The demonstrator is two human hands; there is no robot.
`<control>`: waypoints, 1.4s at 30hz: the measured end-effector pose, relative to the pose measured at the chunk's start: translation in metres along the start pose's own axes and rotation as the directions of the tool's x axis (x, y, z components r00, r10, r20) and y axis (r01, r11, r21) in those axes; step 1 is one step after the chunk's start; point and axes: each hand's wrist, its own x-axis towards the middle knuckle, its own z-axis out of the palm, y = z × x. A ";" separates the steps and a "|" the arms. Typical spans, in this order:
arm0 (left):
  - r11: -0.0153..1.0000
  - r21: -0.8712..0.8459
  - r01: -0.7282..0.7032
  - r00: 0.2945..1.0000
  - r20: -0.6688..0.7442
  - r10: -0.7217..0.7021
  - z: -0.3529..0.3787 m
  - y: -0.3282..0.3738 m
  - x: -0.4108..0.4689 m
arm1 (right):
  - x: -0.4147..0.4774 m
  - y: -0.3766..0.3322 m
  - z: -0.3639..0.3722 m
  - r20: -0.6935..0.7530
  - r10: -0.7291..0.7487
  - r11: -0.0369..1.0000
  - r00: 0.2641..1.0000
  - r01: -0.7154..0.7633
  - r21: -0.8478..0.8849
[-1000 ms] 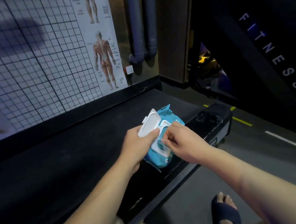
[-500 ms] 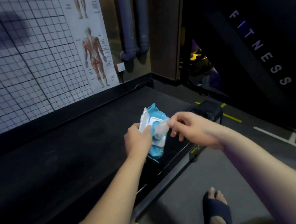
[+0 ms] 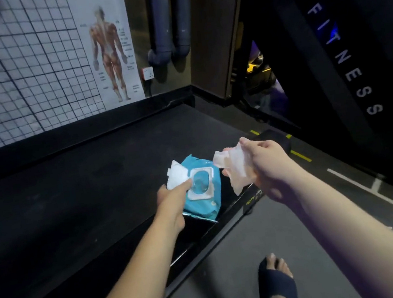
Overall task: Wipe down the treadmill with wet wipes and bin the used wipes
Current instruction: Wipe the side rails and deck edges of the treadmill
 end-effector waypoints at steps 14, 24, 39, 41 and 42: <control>0.632 0.775 0.018 0.943 -0.224 0.248 -0.074 -0.002 0.010 | 0.023 0.032 0.068 0.083 0.219 0.974 0.972 -0.214 -0.068; 0.873 0.300 -0.384 0.897 0.346 0.275 -0.057 0.036 -0.047 | 0.015 0.044 0.078 0.102 0.155 0.987 0.983 -0.151 -0.050; 0.976 -0.166 -0.141 0.969 0.178 0.170 -0.037 0.037 -0.029 | 0.016 0.052 0.051 0.046 0.067 0.968 0.997 -0.054 -0.246; 0.974 -0.184 -0.130 0.982 0.111 0.152 -0.038 0.038 -0.024 | 0.017 0.056 0.046 0.051 0.078 0.960 0.996 -0.061 -0.274; 0.976 -0.174 -0.129 0.985 0.093 0.146 -0.039 0.038 -0.023 | 0.017 0.057 0.044 0.047 0.072 0.958 0.996 -0.056 -0.282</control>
